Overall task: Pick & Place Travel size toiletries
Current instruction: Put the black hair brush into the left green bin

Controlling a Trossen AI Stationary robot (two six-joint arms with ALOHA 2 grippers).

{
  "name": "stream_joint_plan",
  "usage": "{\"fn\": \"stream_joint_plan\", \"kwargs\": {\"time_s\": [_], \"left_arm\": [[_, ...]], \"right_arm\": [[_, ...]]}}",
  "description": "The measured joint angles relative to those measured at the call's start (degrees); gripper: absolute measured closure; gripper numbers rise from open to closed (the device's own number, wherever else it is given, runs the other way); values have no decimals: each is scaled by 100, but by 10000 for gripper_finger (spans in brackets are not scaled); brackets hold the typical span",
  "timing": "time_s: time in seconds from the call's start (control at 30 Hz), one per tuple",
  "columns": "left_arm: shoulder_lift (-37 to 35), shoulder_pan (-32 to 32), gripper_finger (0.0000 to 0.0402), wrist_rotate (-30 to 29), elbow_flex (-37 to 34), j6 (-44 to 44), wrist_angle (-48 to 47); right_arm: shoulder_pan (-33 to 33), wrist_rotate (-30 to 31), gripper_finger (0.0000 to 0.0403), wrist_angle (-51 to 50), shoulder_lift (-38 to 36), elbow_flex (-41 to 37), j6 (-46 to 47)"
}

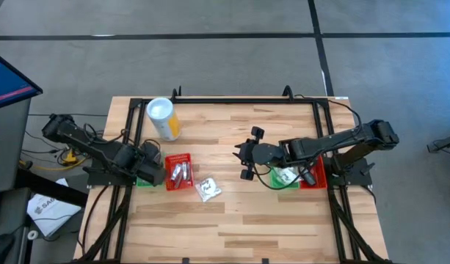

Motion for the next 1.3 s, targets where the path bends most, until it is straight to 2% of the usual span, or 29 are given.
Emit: {"fn": "stream_joint_plan", "kwargs": {"time_s": [0.57,0.77,0.9,1.3], "left_arm": [[71,-714,376,-16,0,-1577,-340],[238,-789,376,-28,-60,-1766,-254],[249,-789,376,22,-337,-1804,152],[229,-787,370,27,-466,-1828,194]], "right_arm": [[-144,-2,300,-2,0,0,-1],[-188,-1,300,-22,0,0,-1],[-188,-2,300,-31,0,0,-2],[-184,-2,300,-33,0,0,0]]}}
